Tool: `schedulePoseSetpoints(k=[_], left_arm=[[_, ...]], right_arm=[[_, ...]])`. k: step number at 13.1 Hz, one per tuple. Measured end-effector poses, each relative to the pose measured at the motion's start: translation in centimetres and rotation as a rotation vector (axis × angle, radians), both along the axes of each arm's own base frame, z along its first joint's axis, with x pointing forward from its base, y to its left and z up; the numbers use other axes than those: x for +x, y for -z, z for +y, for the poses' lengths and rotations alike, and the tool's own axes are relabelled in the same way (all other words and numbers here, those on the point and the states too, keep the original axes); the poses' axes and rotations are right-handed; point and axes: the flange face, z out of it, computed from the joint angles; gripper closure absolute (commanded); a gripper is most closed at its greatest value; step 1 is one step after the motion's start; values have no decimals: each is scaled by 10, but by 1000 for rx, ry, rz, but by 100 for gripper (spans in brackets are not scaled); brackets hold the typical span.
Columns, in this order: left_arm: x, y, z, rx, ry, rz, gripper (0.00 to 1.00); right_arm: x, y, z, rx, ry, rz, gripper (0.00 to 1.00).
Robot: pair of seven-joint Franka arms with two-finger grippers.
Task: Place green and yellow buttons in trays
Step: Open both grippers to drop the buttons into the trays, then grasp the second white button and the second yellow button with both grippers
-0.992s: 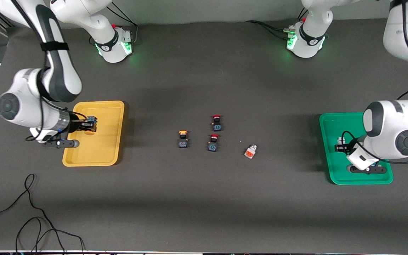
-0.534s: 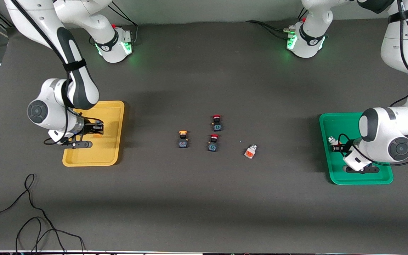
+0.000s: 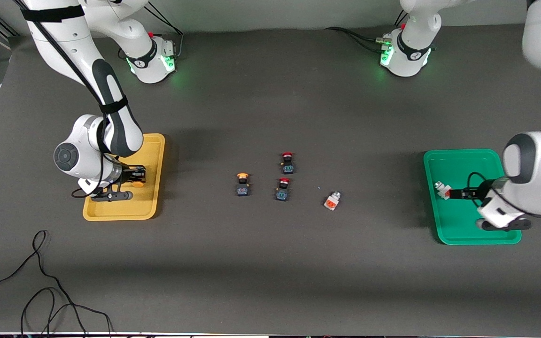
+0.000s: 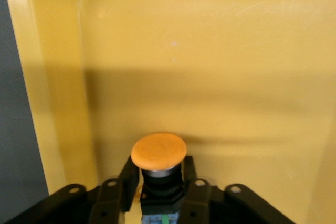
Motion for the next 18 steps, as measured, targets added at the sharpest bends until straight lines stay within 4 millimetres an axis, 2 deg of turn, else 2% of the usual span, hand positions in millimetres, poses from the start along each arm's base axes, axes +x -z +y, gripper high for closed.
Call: schedulePoseSetpoints(k=[1,2,3,4,6,9,11,13,16,18], left_arm=[[2,-34,-18,6,-7,-18,1],[2,-58,-39,13,-6,-37,1],[1,-71,-63,17,9,-50,1],[0,-75,-88,15,31,-58,1],[-1,-71,-143,-28,69,-79,1],[-9,-50,-237,-57,108,-119,1],[-22,-36,-292,-75,196,-126,1],[-35,-19,-332,-101,339,-123,1],[-38,12,-352,-134,471,-125,1],[-40,41,-366,-152,505,-156,1]], right_arm=[[1,-1,0,5,5,-4,0],[3,-4,1,11,6,-7,0],[6,-10,3,22,6,-5,0],[11,-22,6,43,4,3,0],[25,-65,5,103,8,33,0],[50,-151,-7,187,30,78,0],[63,-197,1,200,75,88,0],[72,-223,31,186,131,93,0],[77,-241,108,139,211,85,0],[77,-242,162,105,242,81,0]])
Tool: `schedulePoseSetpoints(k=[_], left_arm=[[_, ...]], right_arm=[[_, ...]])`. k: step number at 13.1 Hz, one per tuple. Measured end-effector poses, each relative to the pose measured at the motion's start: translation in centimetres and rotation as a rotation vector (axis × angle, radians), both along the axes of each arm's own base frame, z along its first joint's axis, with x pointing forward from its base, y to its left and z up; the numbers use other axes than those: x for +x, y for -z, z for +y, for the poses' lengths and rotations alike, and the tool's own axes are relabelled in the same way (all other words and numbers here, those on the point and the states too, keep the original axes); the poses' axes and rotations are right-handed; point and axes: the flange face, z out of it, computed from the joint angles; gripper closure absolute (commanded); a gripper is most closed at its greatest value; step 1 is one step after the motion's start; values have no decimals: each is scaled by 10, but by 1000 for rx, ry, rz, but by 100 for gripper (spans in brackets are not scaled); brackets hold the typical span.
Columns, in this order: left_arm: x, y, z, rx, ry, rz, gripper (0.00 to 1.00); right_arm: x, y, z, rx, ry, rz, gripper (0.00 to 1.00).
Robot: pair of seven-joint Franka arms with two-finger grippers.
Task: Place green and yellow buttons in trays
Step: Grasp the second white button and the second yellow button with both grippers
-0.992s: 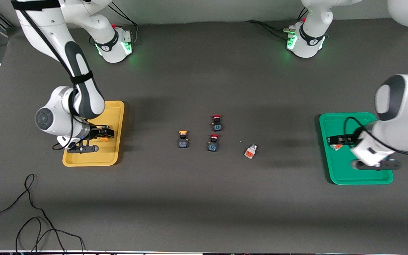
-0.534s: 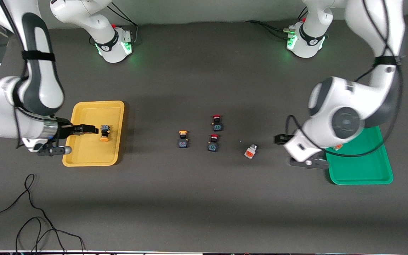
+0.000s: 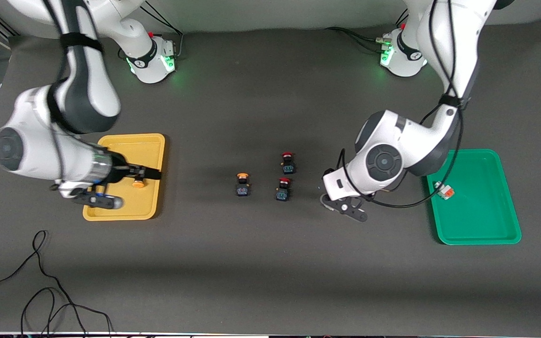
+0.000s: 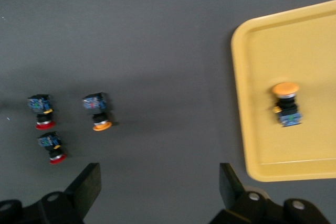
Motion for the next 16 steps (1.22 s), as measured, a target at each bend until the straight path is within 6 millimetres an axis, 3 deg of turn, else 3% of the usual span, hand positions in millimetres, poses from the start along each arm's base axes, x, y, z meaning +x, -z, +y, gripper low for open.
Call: schedulePoseSetpoints(k=[4,6,9,13,16], left_arm=[[-3,70,-10,-32,7,-52,1],[-1,86,-6,-15,18,-61,1],[0,92,-3,2,33,-74,4],[-2,111,-2,-12,30,-93,31],[-7,124,-1,-21,29,-103,64]], right_arm=[[0,29,92,25,73,3,1],[-1,53,123,9,91,-27,1],[-10,99,161,-32,62,-28,1],[-27,166,205,-52,9,-20,1],[-36,211,218,-82,-9,-27,1]])
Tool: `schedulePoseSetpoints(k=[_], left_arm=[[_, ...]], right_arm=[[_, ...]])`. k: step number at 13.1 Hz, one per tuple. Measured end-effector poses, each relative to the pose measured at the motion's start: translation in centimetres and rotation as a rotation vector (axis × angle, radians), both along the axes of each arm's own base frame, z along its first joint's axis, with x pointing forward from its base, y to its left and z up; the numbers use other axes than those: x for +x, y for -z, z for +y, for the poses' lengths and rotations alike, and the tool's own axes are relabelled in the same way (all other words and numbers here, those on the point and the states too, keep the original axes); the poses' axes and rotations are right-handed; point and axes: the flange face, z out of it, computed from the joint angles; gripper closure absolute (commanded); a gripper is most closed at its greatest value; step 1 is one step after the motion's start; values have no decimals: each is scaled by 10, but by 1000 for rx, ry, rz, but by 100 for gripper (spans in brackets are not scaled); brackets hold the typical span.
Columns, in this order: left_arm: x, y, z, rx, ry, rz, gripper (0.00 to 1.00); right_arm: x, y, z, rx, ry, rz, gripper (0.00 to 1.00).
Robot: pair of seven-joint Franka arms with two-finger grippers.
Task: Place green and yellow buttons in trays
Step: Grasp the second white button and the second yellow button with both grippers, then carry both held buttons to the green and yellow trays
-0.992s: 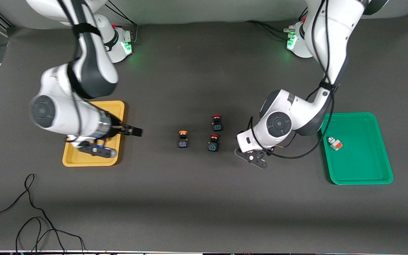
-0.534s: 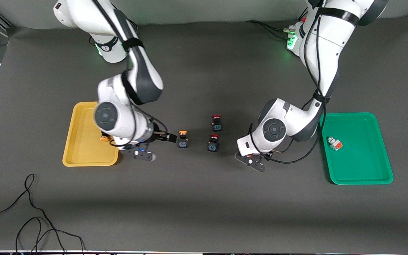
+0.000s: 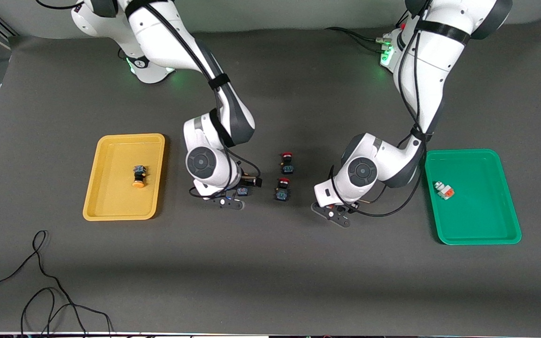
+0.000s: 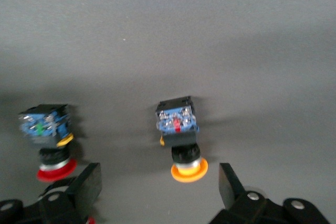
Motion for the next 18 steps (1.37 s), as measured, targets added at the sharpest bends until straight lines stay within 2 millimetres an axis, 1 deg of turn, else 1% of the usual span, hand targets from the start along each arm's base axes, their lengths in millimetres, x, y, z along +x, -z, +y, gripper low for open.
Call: schedulePoseSetpoints(k=[2,3,4,5,6,7,8,9,10,11,12,13,14,15,17,18], left_arm=[[2,-2,1,-1,-4,-6,80],[3,-3,1,-1,-14,-6,82],[4,-4,2,0,-32,-5,82],[5,-11,3,3,-54,-3,83],[7,-25,5,14,-78,7,84],[10,-49,9,30,-109,18,83],[14,-82,18,49,-148,31,82],[17,-118,33,70,-187,41,82],[19,-154,56,88,-230,49,83],[22,-186,84,97,-279,59,84],[23,-211,113,100,-329,76,87],[24,-228,142,104,-376,95,87],[24,-238,169,112,-417,115,87],[24,-244,197,123,-456,139,86],[27,-246,261,128,-501,170,84],[29,-243,299,125,-506,178,84]], right_arm=[[-1,27,-3,-28,-4,5,2],[-2,36,-5,-38,-9,6,10],[-1,42,-6,-43,-9,0,25],[0,45,-7,-45,-9,-6,71],[0,46,-7,-46,-9,-11,100],[0,47,-7,-46,-9,-12,100],[0,47,-6,-45,-10,-13,100],[1,46,-5,-43,-11,-17,100],[2,44,-3,-39,-12,-22,100],[4,39,-2,-34,-13,-30,100],[7,30,-1,-25,-12,-43,100],[13,16,-3,-17,-5,-57,100],[21,-5,-11,-12,6,-56,100],[28,-31,-23,-11,16,-46,100],[38,-91,-55,-36,3,-35,100],[39,-119,-73,-57,-16,-25,100]])
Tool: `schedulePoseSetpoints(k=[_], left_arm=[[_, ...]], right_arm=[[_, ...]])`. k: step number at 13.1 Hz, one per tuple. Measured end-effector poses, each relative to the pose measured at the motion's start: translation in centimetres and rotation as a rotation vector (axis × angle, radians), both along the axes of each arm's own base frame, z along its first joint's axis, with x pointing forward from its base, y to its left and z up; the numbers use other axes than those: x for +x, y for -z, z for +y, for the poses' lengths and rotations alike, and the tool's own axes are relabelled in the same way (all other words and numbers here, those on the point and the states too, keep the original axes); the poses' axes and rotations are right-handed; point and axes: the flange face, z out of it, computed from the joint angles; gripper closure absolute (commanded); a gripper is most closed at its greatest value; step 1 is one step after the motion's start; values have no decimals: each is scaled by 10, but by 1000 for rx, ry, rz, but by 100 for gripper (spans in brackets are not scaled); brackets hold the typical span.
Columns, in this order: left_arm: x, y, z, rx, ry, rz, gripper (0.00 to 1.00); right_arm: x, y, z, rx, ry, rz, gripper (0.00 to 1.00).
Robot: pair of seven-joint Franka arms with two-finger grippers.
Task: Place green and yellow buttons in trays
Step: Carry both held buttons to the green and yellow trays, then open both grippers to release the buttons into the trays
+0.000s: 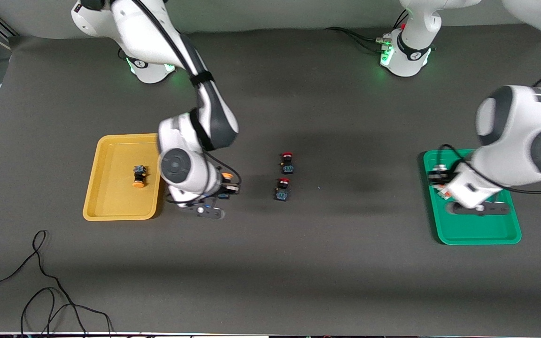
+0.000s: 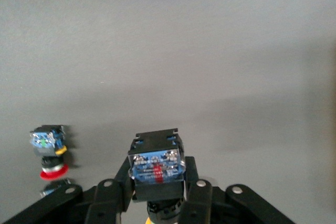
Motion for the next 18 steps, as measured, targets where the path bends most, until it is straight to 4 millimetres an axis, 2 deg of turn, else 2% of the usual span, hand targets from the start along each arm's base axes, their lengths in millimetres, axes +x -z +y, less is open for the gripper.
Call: schedulePoseSetpoints(k=[3,4,6,8,9,12,13,16,17,18], left_arm=[[-5,23,119,4,0,20,83],[-8,36,149,3,-11,25,80],[-12,72,186,-7,-39,47,72],[-11,116,196,-24,-51,69,63],[-10,139,196,-32,-51,77,61],[-7,194,197,-50,-53,84,54],[-7,206,199,-52,-58,82,46],[-9,220,207,-55,-71,80,29],[-9,219,208,-54,-73,77,8],[-8,218,209,-54,-74,75,0]], right_arm=[[5,-69,-70,-8,-74,32,100],[8,-85,-96,-3,-88,35,100],[13,-106,-146,10,-109,37,100],[16,-110,-193,12,-145,40,100],[16,-104,-216,18,-178,50,100],[12,-71,-288,44,-227,78,100],[10,-60,-306,49,-234,80,100],[5,-32,-336,44,-270,72,100],[3,-19,-344,34,-288,61,100],[-1,-2,-356,19,-302,50,100]])
